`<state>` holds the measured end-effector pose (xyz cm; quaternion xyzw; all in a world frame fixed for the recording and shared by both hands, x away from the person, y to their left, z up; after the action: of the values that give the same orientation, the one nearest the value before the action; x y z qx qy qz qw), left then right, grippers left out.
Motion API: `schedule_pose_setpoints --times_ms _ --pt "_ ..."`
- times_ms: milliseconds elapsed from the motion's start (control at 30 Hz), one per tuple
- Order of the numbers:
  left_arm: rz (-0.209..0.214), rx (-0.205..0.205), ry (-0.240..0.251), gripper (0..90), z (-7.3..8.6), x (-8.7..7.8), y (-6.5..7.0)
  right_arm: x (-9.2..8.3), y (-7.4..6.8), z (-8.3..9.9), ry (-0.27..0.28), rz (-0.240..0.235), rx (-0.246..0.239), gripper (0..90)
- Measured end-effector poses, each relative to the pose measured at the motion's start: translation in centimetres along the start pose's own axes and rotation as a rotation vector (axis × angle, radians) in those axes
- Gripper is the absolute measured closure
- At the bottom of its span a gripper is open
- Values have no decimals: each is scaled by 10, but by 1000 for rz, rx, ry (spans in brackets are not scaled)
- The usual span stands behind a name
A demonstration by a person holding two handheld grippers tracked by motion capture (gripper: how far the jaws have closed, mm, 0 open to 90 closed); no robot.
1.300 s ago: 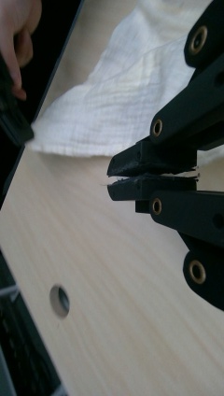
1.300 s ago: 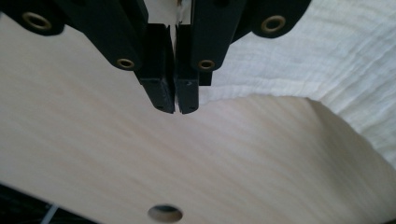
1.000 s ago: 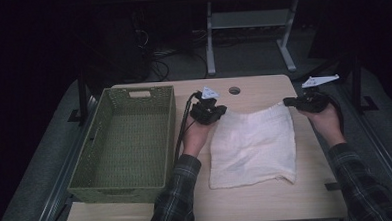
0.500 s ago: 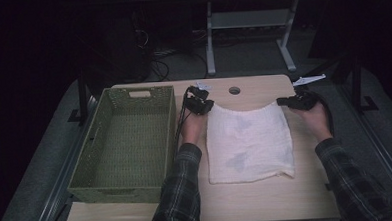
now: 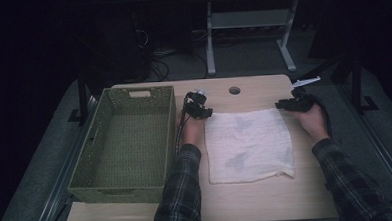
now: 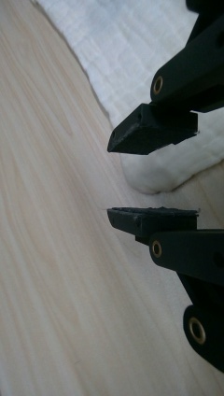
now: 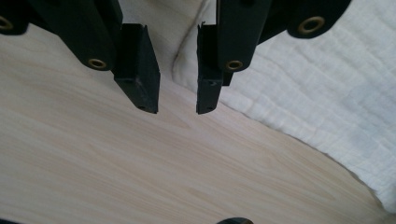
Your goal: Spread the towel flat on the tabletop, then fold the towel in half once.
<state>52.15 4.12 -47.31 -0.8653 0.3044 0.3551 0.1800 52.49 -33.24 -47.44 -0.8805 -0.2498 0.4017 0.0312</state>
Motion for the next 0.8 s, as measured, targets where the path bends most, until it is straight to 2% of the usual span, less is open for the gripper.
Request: schedule_pose_setpoints --times_ms 67,267,333,433,567,667,800 --pt "2 -15 -19 602 4 5 -2 4 3 2 -10 -6 11 684" --pt "-2 -13 -20 614 6 7 -3 12 1 5 -41 -5 -3 689" --pt "-4 4 -32 673 6 6 -2 14 -1 6 -46 -6 -12 749" --pt "10 7 -28 761 5 7 -1 14 -3 7 -50 -5 -18 825" --pt "17 -3 -25 851 5 6 1 13 -2 7 -53 -17 -1 852" --pt "14 -6 -14 858 4 4 2 11 -2 7 -47 -16 -2 853" --pt "11 -13 28 861 -2 -9 2 -3 -4 3 1 -43 10 856"
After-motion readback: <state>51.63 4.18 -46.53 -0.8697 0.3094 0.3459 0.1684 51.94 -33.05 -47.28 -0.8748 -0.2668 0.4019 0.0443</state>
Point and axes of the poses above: each handheld gripper's, and its own axes: x roughly forward along the jaws, z roughly out of its underside, y roughly to its right, the point moved 2 cm from there along x, roughly forward along the jaws, and after that the axes turned 11 degrees about x, right-handed, at the moved point
